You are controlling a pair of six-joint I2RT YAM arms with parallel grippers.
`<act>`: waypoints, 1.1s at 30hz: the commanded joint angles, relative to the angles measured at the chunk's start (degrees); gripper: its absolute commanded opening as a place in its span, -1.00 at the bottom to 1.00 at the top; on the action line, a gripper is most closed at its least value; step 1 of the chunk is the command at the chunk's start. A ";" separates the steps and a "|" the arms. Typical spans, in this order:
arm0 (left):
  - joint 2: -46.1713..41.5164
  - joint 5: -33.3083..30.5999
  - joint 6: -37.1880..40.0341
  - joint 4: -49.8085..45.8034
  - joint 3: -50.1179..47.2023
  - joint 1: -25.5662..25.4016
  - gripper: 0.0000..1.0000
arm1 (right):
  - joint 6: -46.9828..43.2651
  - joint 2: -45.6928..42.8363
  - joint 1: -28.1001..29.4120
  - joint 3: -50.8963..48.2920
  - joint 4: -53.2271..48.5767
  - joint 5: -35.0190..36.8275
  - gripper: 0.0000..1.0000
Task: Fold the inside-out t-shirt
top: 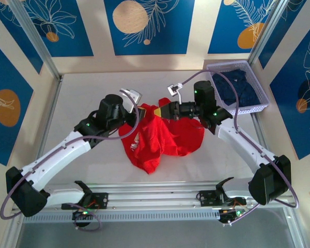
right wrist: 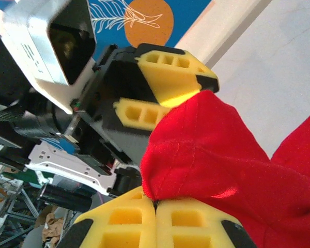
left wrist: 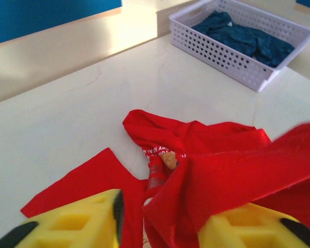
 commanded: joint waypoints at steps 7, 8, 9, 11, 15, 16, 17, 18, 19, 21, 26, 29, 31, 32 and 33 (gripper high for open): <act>-1.03 1.98 -0.26 -3.33 3.19 0.53 -0.99 | -5.21 -2.03 1.16 1.32 -6.06 7.27 -1.00; -1.42 3.36 -0.25 -3.92 3.25 0.73 -1.00 | -5.62 -2.33 1.24 1.41 -6.62 8.62 -1.00; -1.90 5.55 -0.33 -4.67 3.37 0.90 -1.00 | -5.90 -2.85 1.23 1.57 -7.61 10.82 -1.00; -3.20 10.99 -0.92 -5.41 3.00 1.63 -1.00 | -7.23 -3.75 1.79 2.07 -10.04 16.62 -1.00; -6.24 26.81 -4.35 -3.56 1.06 4.00 -1.00 | -10.04 -5.46 3.81 2.37 -13.19 28.80 -1.00; -6.80 30.75 -5.11 -3.19 0.73 4.54 -1.00 | -10.88 -5.80 4.21 2.46 -13.88 32.00 -1.00; -7.17 33.65 -5.77 -3.07 0.51 4.90 -1.00 | -11.61 -6.09 4.45 2.68 -14.52 34.60 -1.00; -7.65 37.03 -6.36 -2.69 0.12 5.25 -1.00 | -12.58 -6.37 4.71 2.97 -15.46 37.61 -1.00; -8.10 39.94 -7.20 -2.23 -0.45 5.62 -1.00 | -13.63 -6.64 4.85 3.34 -16.37 40.87 -1.00; -9.13 44.28 -9.21 -0.22 -1.83 6.32 -1.00 | -15.21 -6.82 4.94 3.79 -17.40 44.91 -1.00; -11.93 45.05 -16.80 6.92 -5.53 9.02 -1.00 | -18.10 -7.08 4.58 4.70 -17.36 40.05 -1.00; -11.32 32.14 -16.17 0.68 -4.21 9.29 -1.00 | -18.09 -7.43 3.04 5.88 -17.93 30.88 -1.00; -9.74 20.11 -14.36 -5.83 -2.58 9.27 -1.00 | -17.13 -7.53 1.13 7.05 -18.87 23.21 -1.00; -9.15 16.13 -13.79 -7.65 -2.26 9.31 -1.00 | -16.41 -7.49 0.02 7.57 -19.09 19.02 -1.00; -8.52 12.52 -13.10 -8.90 -2.23 9.27 -1.00 | -14.97 -7.37 -1.35 7.90 -18.91 14.36 -1.00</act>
